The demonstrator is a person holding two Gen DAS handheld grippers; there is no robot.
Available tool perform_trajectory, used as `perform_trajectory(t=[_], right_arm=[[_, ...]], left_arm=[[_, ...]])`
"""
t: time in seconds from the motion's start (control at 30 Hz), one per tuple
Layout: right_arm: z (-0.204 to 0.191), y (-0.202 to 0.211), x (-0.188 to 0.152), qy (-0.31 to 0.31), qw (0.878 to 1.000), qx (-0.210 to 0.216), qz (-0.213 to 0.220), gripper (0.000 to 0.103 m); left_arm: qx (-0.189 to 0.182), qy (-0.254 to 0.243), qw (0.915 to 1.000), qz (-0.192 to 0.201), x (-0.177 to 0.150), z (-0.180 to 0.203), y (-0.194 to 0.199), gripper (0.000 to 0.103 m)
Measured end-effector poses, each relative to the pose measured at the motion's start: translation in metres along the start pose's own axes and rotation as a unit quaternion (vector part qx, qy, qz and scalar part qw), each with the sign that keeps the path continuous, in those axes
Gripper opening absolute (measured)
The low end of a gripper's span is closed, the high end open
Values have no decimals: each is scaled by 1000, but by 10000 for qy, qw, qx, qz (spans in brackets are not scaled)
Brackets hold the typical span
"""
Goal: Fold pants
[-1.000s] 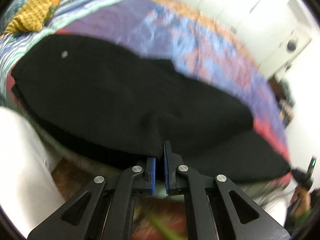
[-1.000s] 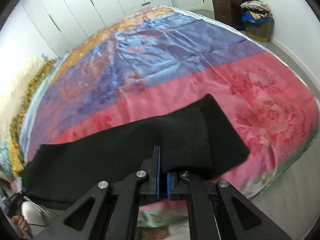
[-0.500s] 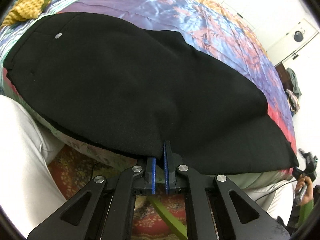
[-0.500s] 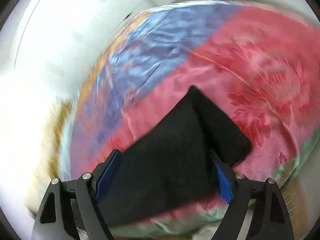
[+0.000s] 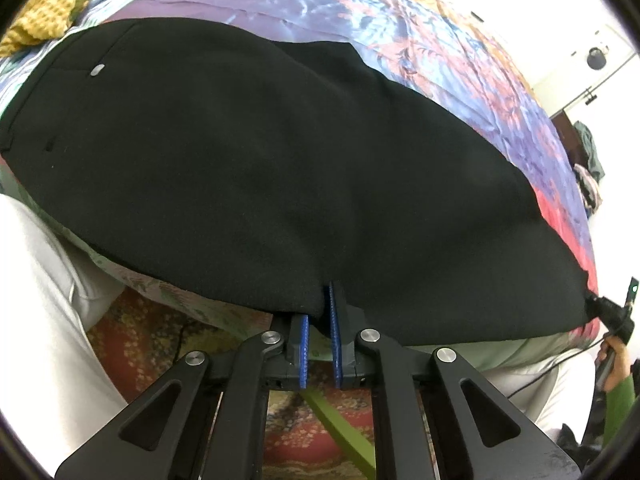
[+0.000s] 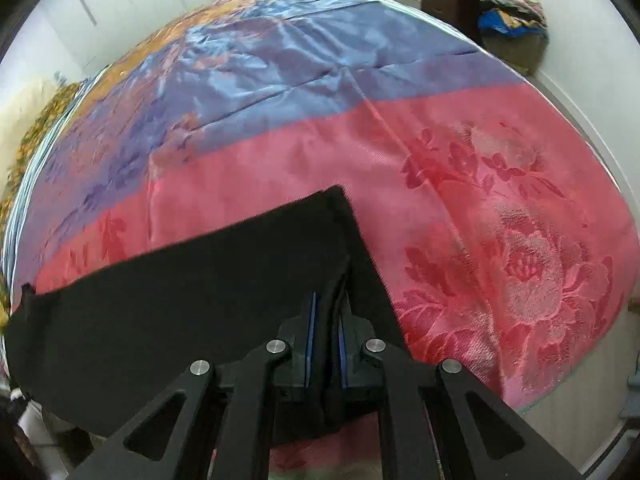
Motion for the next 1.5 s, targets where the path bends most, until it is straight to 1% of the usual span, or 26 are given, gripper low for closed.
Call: perform_trajectory(t=[0.13, 0.37, 0.43, 0.47, 0.5, 0.53, 0.57, 0.6, 0.63, 0.67, 0.7, 0.73, 0.77, 0.83, 0.93, 1.0, 1.03, 1.1, 1.13, 1.17, 1.2, 1.3, 1.33, 1.4, 1.43, 1.5], right_arm=[[-8, 15, -3, 143, 9989, -172, 421, 9], [4, -4, -2, 95, 9985, -537, 25, 9], [3, -7, -2, 127, 9981, -609, -23, 12], [4, -7, -2, 115, 9981, -610, -37, 18], [6, -6, -2, 61, 9980, -629, -23, 32], [10, -3, -1, -24, 9980, -625, 36, 60], [14, 4, 0, -132, 9978, -621, 183, 80], [19, 15, 0, -251, 9967, -641, 423, 81], [25, 33, 0, -434, 9927, -770, 815, 81], [30, 53, -3, -626, 9855, -972, 1238, 81], [31, 67, -7, -739, 9803, -1065, 1490, 83], [29, 80, -11, -796, 9765, -1056, 1699, 88], [23, 90, -16, -789, 9751, -979, 1825, 89], [0, 101, -26, -594, 9777, -695, 1891, 89], [-54, 99, -45, -97, 9862, 123, 1650, 90], [-95, 84, -60, 324, 9891, 737, 1231, 91], [-109, 75, -67, 502, 9889, 915, 1057, 91], [-136, 40, -82, 932, 9897, 976, 476, 91], [-140, 23, -88, 1025, 9909, 840, 229, 91], [-140, -2, -93, 985, 9931, 609, -190, 91], [-136, -18, -94, 869, 9937, 497, -499, 91], [-135, -24, -86, 641, 9945, 687, -470, 99], [-135, -26, -86, 691, 9939, 684, -517, 101], [-138, -29, -88, 856, 9935, 563, -497, 101], [-140, -29, -87, 933, 9933, 501, -473, 102], [-143, -31, -91, 972, 9934, 433, -420, 103]], left_arm=[[-40, -12, 10000, -12, 0, 1, -1, 8], [-75, 23, 9999, -80, -1, -1, -5, 9], [-46, 41, 9999, -138, -1, -2, -6, 15], [-36, 59, 9998, -170, -2, -2, -5, 20], [43, 100, 9997, -239, -3, -4, -3, 35], [159, 148, 9993, -303, -4, -5, 0, 41], [280, 214, 9989, -321, -6, -7, 7, 43], [363, 260, 9987, -237, -7, -9, 17, 43], [457, 258, 9986, -55, -8, -10, 35, 43], [578, 213, 9980, 136, -7, -9, 51, 45], [662, 158, 9972, 307, -4, -8, 64, 50], [697, 87, 9963, 489, -1, -6, 77, 53], [713, -32, 9949, 707, 5, -3, 90, 64], [599, -273, 9940, 870, 22, 3, 97, 70], [299, -674, 9927, 955, 56, 11, 75, 72], [398, -801, 9913, 970, 71, 8, 51, 72], [504, -800, 9914, 901, 78, 5, 36, 72], [686, -749, 9931, 591, 87, -7, 1, 72], [824, -680, 9937, 341, 87, -16, -18, 71], [916, -632, 9936, 179, 84, -22, -30, 71], [954, -638, 9933, 142, 81, -26, -36, 70], [1017, -804, 9914, 173, 78, -19, -25, 70], [839, -800, 9930, 245, 79, -17, -17, 70], [63, -800, 9947, 639, 82, -9, 7, 71], [-394, -850, 9927, 760, 87, -4, 16, 72], [-934, -988, 9887, 631, 99, 4, 14, 78]])
Point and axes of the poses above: each gripper's, at about its wrist camera, not at the fingertips, and y roughly against the way its jaws point, z to its right, x to its top, the point moved 2 cm from there along -y, roughly the way its jaws point, and after that the axes turned 12 degrees about -y, right-handed, at the moved point
